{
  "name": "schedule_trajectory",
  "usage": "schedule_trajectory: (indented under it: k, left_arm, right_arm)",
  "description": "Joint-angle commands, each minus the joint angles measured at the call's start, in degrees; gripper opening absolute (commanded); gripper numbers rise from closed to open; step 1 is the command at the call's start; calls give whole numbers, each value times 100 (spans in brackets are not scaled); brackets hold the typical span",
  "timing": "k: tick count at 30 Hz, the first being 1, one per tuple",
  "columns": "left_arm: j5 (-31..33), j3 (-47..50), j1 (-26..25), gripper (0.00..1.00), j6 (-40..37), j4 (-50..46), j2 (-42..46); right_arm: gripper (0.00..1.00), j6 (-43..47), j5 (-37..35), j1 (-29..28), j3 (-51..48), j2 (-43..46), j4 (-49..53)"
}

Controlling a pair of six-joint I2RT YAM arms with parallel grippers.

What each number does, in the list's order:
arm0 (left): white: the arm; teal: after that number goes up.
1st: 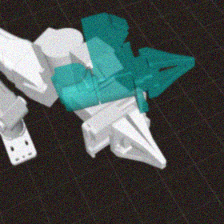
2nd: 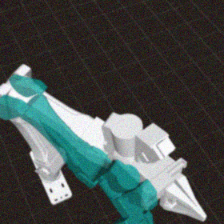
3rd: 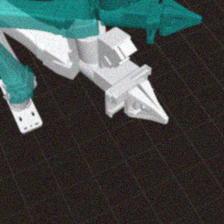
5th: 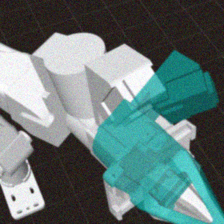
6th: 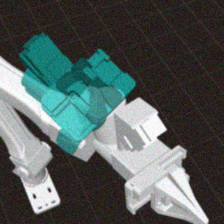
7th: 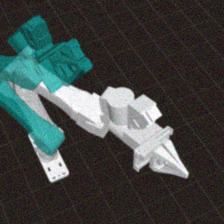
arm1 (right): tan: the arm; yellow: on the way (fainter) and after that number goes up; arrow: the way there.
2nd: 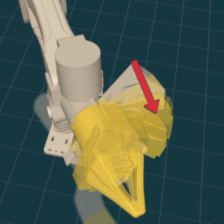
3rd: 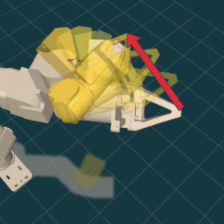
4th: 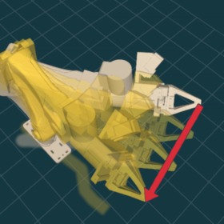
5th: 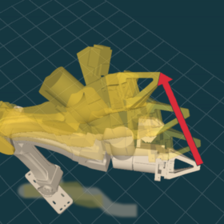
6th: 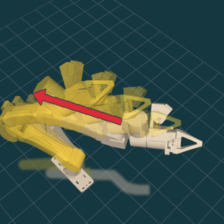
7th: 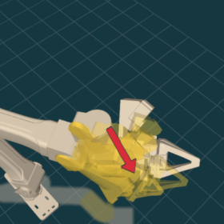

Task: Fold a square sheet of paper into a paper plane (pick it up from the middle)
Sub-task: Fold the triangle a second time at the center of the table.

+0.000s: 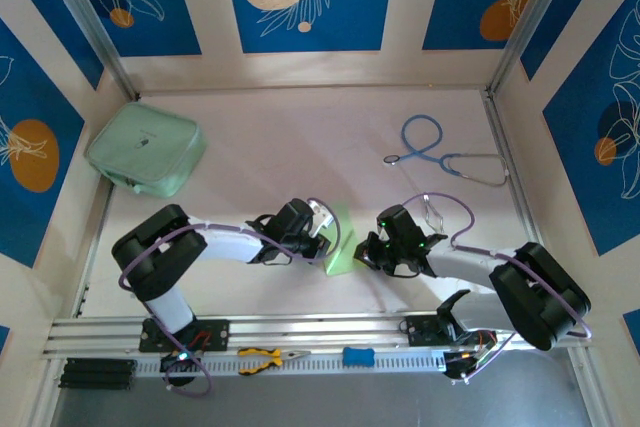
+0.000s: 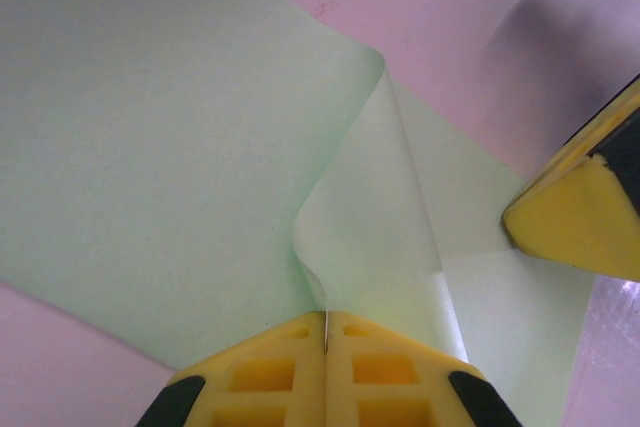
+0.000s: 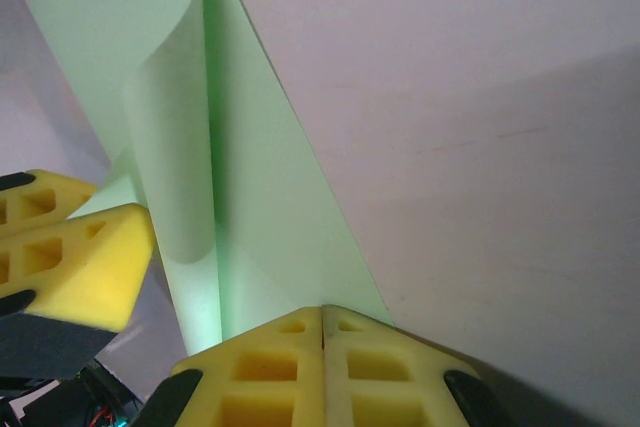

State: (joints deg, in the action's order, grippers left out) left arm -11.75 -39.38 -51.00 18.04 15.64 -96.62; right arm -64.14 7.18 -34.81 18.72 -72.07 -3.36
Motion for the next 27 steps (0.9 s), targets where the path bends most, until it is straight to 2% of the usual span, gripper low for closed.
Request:
schedule_trajectory:
  k: [1,5,27]
  left_arm:
    - [-142,-49,64,2,-90,201,34]
    - [-10,-136,64,2,-107,-52,-31]
    - [-215,-182,69,2,-103,140,-210]
  right_arm:
    - [0,-19,-160,18,-158,70,437]
    - [0,-21,-175,35,-176,126,449]
    - [0,-15,-154,53,-193,62,405]
